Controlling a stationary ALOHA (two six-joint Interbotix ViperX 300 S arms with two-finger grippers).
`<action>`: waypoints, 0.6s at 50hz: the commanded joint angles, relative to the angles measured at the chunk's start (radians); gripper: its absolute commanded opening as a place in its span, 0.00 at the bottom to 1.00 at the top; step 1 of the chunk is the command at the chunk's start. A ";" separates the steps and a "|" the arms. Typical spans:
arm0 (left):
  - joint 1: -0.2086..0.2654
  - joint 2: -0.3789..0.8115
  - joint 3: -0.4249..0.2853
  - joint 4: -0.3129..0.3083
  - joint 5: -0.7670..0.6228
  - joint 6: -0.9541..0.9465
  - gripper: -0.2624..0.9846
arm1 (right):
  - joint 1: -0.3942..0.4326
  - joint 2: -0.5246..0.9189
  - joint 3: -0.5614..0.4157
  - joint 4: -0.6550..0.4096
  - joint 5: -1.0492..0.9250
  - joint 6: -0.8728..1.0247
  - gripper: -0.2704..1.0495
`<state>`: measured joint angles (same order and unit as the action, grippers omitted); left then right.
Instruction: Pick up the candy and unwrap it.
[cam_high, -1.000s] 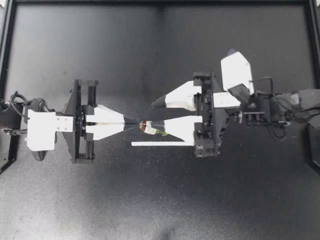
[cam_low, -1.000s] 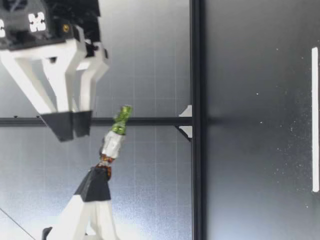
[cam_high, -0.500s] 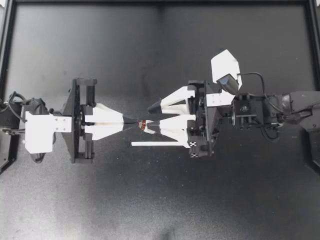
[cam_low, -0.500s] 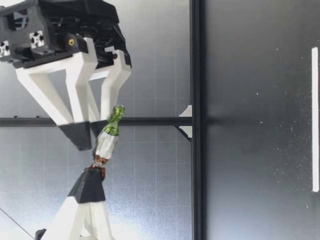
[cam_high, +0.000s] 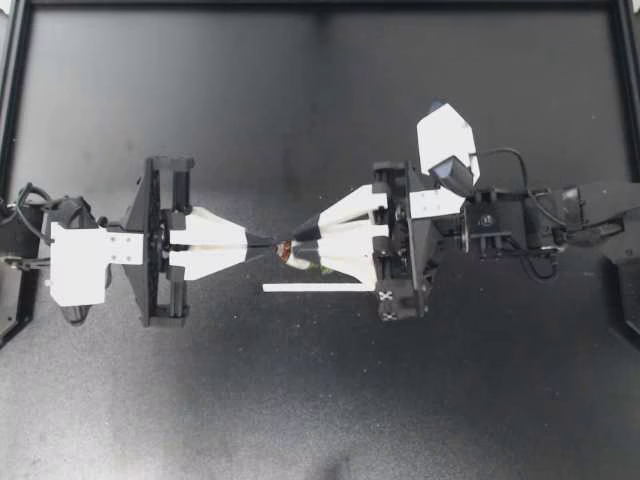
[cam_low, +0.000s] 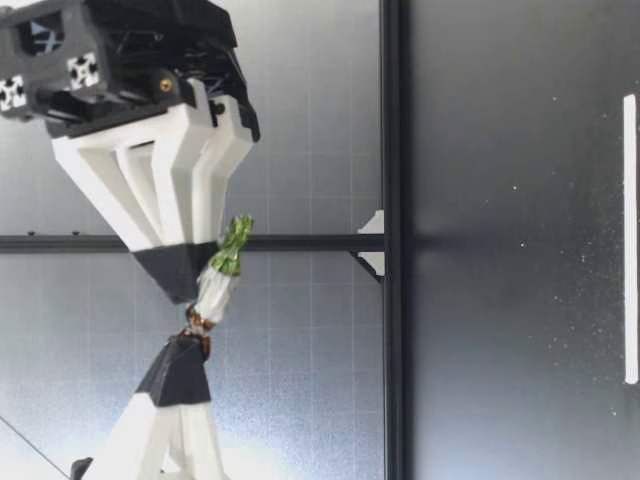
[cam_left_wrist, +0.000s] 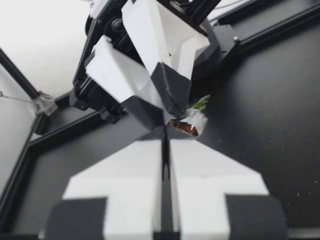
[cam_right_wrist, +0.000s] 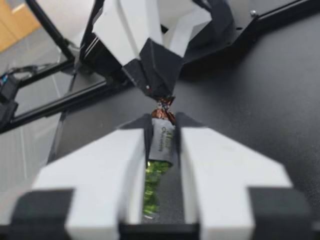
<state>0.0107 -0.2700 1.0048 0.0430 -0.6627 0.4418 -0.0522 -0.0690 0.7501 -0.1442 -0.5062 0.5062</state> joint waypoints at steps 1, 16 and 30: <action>0.000 -0.018 -0.014 -0.003 -0.006 -0.002 0.07 | 0.000 -0.015 -0.023 -0.021 -0.002 -0.002 0.24; 0.000 -0.015 0.000 -0.012 -0.008 -0.015 0.07 | -0.006 -0.029 -0.021 -0.043 0.003 -0.032 0.06; -0.002 -0.011 0.011 -0.043 -0.012 -0.043 0.13 | -0.021 -0.037 -0.040 -0.040 0.048 -0.103 0.06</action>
<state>0.0077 -0.2700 1.0247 0.0031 -0.6673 0.4019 -0.0660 -0.0752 0.7394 -0.1856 -0.4679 0.4111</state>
